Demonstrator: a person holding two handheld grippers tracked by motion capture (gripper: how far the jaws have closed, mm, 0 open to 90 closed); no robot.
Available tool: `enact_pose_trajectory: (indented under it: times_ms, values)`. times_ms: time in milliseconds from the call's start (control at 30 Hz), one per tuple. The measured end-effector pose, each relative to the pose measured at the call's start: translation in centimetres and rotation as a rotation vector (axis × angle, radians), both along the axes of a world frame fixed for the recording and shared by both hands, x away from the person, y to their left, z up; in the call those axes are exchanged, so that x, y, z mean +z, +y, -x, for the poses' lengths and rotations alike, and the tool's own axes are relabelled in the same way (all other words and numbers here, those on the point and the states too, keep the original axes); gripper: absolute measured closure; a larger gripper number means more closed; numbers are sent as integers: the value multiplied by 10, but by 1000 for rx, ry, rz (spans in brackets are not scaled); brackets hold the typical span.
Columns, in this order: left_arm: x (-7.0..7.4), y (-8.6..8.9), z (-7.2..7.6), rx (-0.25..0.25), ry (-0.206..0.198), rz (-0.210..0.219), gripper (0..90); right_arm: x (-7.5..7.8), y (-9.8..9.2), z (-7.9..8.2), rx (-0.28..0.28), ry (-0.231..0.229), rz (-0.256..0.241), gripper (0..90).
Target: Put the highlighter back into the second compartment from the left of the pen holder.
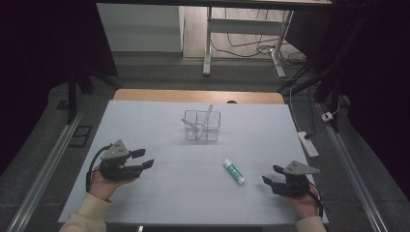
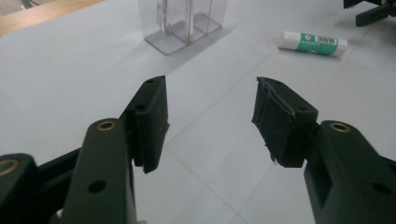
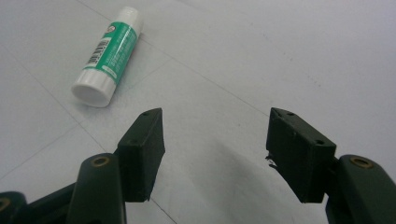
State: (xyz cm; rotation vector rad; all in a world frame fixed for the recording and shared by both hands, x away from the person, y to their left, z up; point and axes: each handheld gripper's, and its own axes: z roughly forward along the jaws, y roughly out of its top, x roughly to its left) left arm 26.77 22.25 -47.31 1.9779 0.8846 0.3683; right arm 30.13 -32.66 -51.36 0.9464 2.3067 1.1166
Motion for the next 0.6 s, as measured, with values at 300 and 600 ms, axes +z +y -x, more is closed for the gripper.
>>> enact_pose_trajectory:
  times_ms: [300,600]
  values:
    - [-16,8,13,14,29,-19,445,1,3,-3,4,-16,-8,364]
    - [-28,16,21,33,49,-44,438,1,8,-7,23,-41,-5,368]
